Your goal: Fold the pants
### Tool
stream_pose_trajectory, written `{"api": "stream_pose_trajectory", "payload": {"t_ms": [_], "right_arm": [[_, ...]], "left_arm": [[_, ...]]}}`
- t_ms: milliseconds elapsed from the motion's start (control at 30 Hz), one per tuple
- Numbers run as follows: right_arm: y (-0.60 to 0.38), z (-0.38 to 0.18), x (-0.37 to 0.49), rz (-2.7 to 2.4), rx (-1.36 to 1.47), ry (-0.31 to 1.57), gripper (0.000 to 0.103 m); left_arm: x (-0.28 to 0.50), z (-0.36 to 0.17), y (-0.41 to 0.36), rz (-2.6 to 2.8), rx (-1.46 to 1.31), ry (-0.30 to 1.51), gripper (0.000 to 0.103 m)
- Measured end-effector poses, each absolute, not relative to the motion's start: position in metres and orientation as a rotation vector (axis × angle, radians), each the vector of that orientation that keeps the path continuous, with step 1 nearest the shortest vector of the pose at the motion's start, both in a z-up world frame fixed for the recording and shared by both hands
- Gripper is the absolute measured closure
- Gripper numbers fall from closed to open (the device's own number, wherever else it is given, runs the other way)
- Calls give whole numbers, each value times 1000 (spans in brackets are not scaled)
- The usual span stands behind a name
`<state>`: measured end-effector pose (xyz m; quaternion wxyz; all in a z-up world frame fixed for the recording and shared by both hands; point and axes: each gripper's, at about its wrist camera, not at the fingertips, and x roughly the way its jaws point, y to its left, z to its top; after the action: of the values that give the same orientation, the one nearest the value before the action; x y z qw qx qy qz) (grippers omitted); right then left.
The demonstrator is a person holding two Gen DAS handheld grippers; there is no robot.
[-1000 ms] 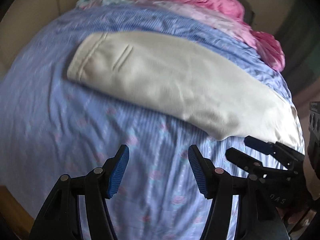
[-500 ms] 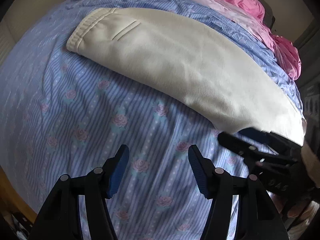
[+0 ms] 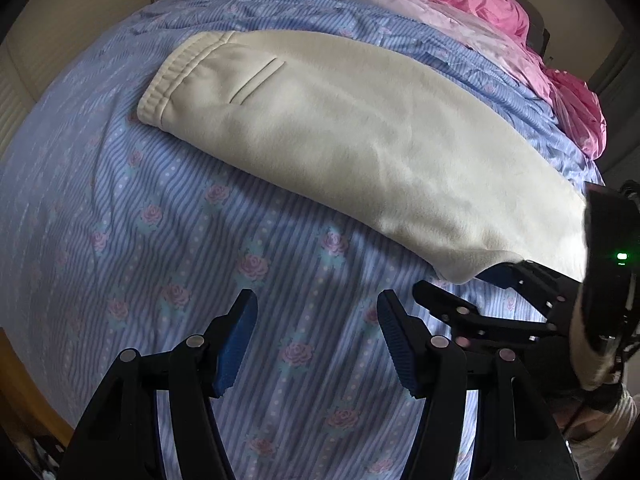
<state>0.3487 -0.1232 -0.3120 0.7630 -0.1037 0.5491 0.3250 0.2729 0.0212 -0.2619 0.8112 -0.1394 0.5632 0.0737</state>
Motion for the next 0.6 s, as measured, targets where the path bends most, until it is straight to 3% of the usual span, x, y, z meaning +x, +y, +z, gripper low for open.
{"api": "stream_pose_trajectory", "payload": {"t_ms": [33,133,200,267,400,600], "right_arm": [[-120,-313,349,706,-243,1190,41],[-116,-310,354,688,-272,1165,55],[-119,-310,357,661,-264,1169,77],[-123,-309,358,661,-239,1198,88],[-122,-285,333,701,-282,1141,90],[-114,-313,333,675,-296,1236,90]], "left_arm": [[272,-262,21,158,-300,1205,42],[270,-265,23,167,-305,1212,42],[267,-266,26,184,-320,1214,42],[265,-267,30,201,-336,1218,42],[261,-264,38,235,-348,1210,42],[260,-266,49,283,-354,1229,42]]}}
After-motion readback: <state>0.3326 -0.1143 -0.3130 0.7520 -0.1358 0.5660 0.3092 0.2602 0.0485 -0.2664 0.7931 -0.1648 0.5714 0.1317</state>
